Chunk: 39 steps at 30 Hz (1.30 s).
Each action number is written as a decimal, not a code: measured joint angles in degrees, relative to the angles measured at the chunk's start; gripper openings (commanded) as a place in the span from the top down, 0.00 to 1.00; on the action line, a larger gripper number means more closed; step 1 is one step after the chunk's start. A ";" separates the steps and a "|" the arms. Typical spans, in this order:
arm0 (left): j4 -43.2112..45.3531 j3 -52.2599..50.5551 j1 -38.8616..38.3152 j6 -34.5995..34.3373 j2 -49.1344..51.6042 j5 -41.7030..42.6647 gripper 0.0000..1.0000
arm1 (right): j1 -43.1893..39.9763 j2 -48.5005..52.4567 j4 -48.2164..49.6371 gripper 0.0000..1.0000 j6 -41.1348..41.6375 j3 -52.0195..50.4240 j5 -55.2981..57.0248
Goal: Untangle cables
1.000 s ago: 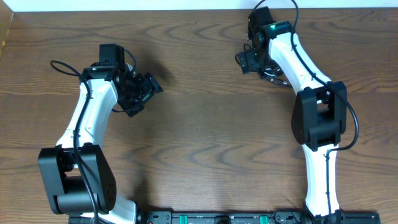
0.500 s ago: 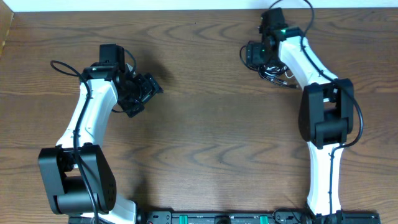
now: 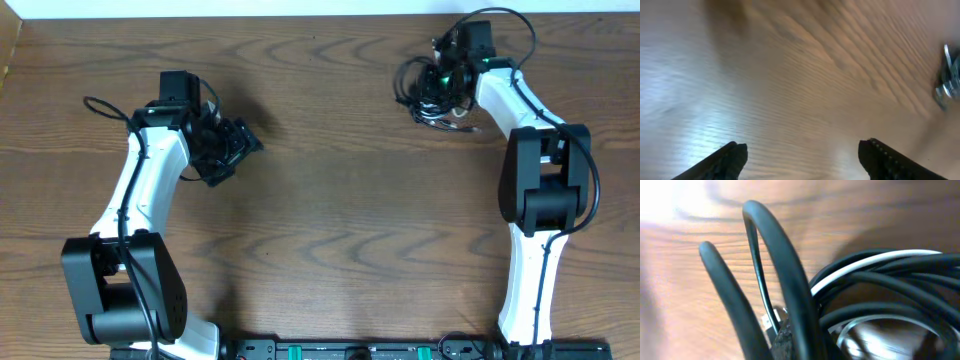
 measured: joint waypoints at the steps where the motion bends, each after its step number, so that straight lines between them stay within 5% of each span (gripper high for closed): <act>1: 0.24 0.00 -0.07 1.77 0.00 1.77 0.22 | 0.00 0.00 1.36 0.99 0.46 -0.07 -3.04; 9: 5.51 -0.02 -2.14 14.14 0.00 20.44 0.21 | 0.55 0.07 11.63 0.99 7.04 -0.28 -24.83; 15: 15.63 -0.04 -3.26 12.31 0.00 27.19 0.17 | 2.67 0.09 12.74 0.99 7.87 -0.28 -36.54; 39: 32.20 -0.07 -13.49 -7.74 0.00 1.81 0.07 | 11.28 0.09 14.12 0.99 5.35 -0.28 -46.16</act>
